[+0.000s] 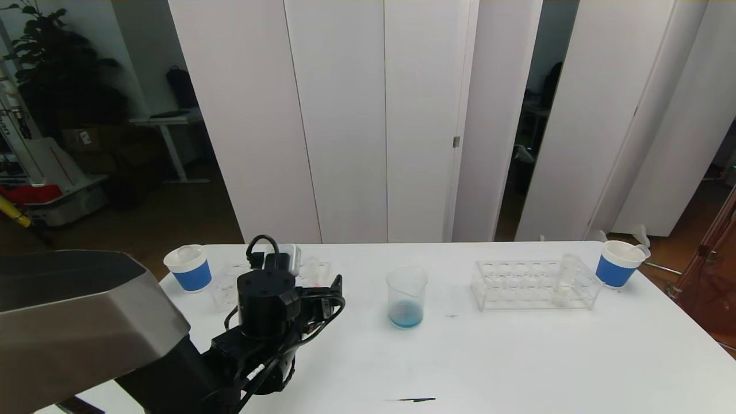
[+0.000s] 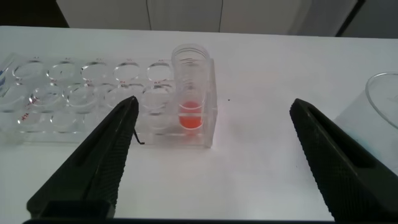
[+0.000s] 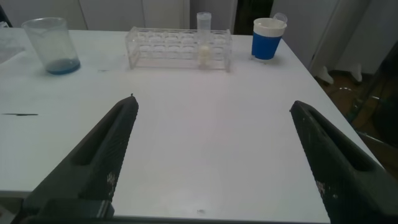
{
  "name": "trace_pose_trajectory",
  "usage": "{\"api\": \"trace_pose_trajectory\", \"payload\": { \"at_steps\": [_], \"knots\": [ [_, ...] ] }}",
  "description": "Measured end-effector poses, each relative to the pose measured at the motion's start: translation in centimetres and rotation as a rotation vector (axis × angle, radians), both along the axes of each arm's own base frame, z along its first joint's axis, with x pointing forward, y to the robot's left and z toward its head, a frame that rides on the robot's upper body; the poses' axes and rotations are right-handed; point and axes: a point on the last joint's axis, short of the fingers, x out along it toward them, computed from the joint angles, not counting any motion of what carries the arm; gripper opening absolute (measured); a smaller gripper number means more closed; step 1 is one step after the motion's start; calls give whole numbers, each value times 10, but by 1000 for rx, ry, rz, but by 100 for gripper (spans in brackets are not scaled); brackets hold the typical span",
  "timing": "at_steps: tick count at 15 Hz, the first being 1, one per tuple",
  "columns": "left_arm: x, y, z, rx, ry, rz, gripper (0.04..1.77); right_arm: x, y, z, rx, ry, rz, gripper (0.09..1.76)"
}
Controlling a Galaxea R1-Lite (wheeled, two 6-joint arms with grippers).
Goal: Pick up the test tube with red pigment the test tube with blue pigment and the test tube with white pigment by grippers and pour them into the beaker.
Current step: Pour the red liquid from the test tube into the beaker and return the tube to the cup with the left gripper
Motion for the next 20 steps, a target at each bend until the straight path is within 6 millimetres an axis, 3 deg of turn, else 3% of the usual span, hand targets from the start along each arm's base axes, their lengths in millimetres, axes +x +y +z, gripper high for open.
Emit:
{"api": "trace_pose_trajectory", "payload": {
  "at_steps": [9, 17, 18, 19, 20],
  "knots": [
    [55, -8, -33, 18, -26, 160, 174, 0, 0, 0, 0, 0, 0, 175],
    [77, 6, -37, 15, -42, 209, 173, 0, 0, 0, 0, 0, 0, 175],
    [79, 7, -38, 13, -40, 201, 160, 0, 0, 0, 0, 0, 0, 175],
    [79, 8, -39, 21, -32, 183, 133, 0, 0, 0, 0, 0, 0, 175],
    [79, 8, -40, 27, -26, 165, 92, 0, 0, 0, 0, 0, 0, 175]
  ]
}}
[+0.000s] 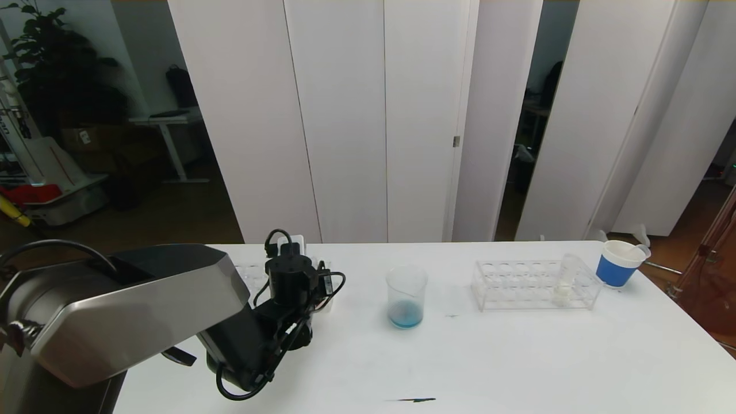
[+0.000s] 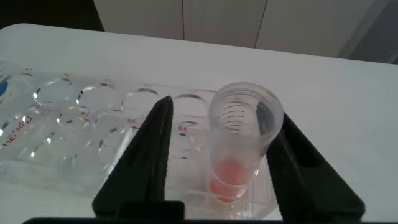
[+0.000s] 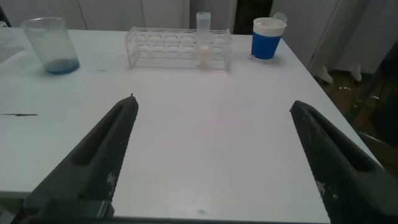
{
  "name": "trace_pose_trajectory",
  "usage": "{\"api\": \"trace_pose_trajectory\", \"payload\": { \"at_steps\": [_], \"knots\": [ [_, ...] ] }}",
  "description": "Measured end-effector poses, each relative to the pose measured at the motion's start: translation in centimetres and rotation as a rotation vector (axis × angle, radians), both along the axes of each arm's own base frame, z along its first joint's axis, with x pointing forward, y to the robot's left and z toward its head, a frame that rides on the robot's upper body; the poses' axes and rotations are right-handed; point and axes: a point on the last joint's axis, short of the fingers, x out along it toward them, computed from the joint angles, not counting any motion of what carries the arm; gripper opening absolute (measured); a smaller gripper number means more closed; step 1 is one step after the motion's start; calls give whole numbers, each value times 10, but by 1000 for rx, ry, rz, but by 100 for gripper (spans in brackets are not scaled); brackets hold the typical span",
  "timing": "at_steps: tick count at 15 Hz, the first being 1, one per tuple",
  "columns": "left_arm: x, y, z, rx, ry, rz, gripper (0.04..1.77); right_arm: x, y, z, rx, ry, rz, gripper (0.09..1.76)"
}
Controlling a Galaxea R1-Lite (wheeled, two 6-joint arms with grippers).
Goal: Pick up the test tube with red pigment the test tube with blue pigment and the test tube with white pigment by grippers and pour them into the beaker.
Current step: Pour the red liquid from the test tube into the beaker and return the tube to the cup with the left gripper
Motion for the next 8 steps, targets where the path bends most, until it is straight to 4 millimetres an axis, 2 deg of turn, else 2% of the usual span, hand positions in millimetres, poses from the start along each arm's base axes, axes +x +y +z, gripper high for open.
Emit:
{"api": "trace_pose_trajectory", "payload": {
  "at_steps": [1, 2, 3, 4, 6, 8],
  "knots": [
    [-1, -2, -1, 1, 4, -11, 51, 0, 0, 0, 0, 0, 0, 175],
    [0, 0, -1, 1, 6, -10, 41, 0, 0, 0, 0, 1, -1, 175],
    [0, 0, -1, 1, 6, -9, 63, 0, 0, 0, 0, 0, 1, 175],
    [0, 0, -1, 3, 7, -6, 72, 0, 0, 0, 0, 0, -1, 175],
    [-1, -1, -1, 4, 8, -8, 57, 0, 0, 0, 0, 0, 0, 175],
    [-1, -1, -1, 4, 8, -8, 57, 0, 0, 0, 0, 0, 0, 175]
  ]
}}
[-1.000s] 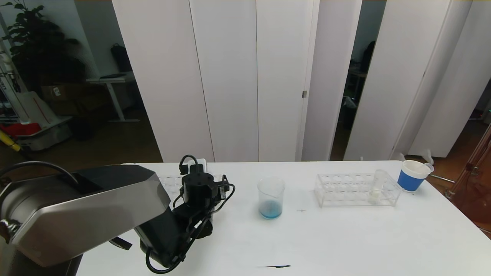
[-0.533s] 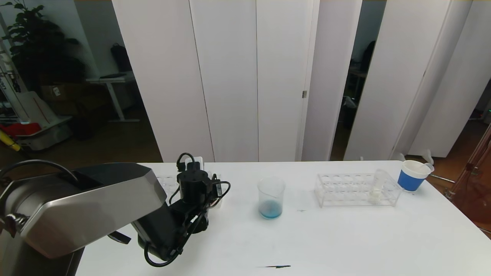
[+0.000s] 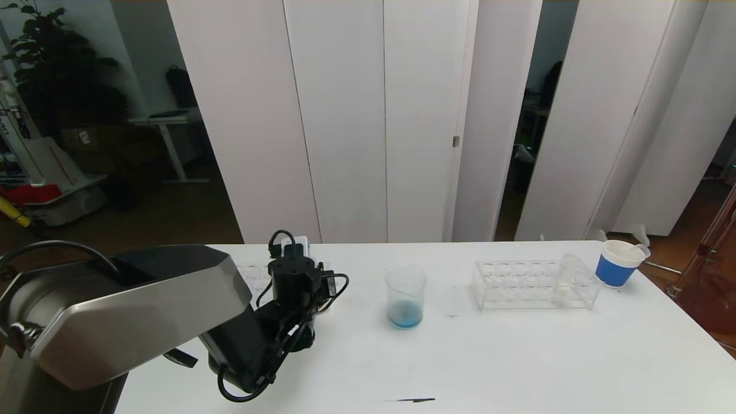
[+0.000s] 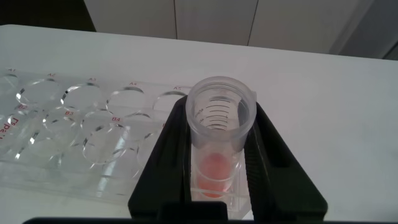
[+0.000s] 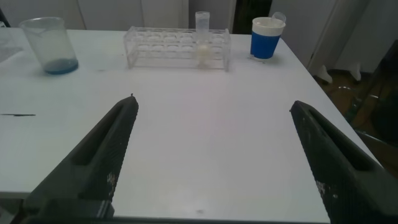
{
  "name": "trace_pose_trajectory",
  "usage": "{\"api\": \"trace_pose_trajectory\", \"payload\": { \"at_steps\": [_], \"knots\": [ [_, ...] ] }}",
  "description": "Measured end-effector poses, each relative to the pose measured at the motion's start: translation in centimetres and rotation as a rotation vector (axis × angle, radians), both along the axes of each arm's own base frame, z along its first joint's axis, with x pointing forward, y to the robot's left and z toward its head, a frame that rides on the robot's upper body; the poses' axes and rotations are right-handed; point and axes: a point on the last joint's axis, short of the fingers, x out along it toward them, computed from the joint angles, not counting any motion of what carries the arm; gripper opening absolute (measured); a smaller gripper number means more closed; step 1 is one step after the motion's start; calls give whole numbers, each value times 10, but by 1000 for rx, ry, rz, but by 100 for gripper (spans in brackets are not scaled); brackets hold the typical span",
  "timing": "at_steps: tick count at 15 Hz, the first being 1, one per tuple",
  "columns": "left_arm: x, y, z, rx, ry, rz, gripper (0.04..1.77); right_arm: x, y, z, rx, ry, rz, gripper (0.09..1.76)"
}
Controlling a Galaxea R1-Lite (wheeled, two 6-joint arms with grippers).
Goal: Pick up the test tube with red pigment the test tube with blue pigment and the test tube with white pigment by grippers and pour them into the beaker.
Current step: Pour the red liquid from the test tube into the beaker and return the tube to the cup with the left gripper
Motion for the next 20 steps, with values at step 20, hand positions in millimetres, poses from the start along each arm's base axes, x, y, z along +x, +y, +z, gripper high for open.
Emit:
{"api": "trace_pose_trajectory", "payload": {
  "at_steps": [20],
  "knots": [
    [-42, 11, 135, 95, -143, -307, 58, 0, 0, 0, 0, 0, 0, 175]
  ]
}}
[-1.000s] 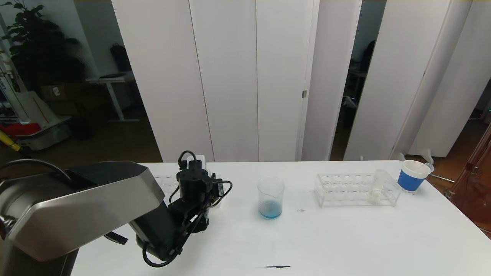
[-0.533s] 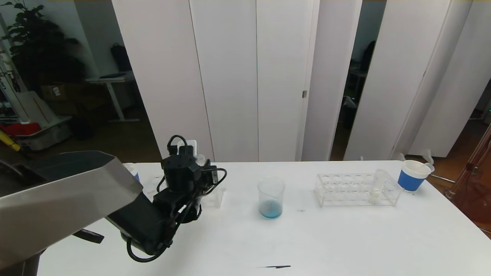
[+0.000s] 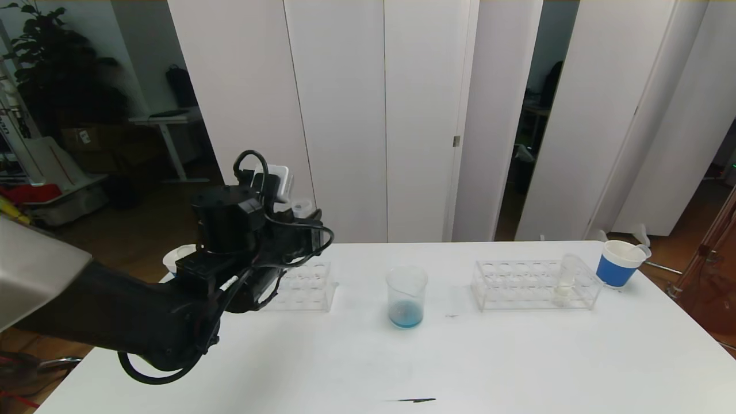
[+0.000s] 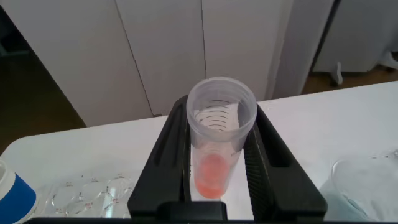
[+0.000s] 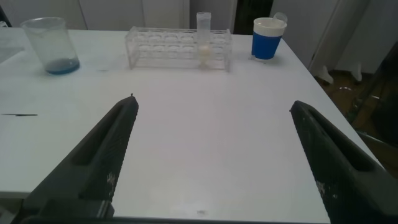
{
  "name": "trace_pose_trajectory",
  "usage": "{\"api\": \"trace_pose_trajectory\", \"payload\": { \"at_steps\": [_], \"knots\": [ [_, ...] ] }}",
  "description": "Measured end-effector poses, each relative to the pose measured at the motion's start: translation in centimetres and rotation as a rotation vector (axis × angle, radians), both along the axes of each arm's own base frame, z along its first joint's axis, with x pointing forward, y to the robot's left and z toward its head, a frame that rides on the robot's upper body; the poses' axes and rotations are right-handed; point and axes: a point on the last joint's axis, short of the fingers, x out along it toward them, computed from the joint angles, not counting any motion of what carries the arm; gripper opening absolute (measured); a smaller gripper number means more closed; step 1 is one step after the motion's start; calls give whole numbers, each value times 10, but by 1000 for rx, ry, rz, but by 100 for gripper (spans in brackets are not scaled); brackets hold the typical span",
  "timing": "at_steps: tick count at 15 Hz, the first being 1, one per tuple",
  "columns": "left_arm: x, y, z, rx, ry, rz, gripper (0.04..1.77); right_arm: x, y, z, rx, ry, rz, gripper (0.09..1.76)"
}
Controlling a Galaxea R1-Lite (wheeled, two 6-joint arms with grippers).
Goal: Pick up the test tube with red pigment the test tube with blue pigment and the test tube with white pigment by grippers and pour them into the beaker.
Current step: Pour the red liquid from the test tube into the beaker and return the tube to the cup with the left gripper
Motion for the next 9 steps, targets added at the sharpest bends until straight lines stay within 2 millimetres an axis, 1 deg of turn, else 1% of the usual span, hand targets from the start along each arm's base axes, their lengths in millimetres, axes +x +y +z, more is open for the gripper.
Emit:
{"api": "trace_pose_trajectory", "payload": {
  "at_steps": [2, 4, 5, 6, 8, 9],
  "knots": [
    [-9, 0, 25, 5, -16, -160, 58, 0, 0, 0, 0, 0, 0, 175],
    [-12, -1, 47, 46, -99, -275, 58, 0, 0, 0, 0, 0, 0, 175],
    [-10, -2, 52, 75, -126, -295, 58, 0, 0, 0, 0, 0, 0, 175],
    [-6, -5, 52, 107, -145, -312, 58, 0, 0, 0, 0, 0, 0, 175],
    [5, -17, 45, 155, -167, -374, 58, 0, 0, 0, 0, 0, 0, 175],
    [12, -25, 39, 166, -182, -455, 58, 0, 0, 0, 0, 0, 0, 175]
  ]
}}
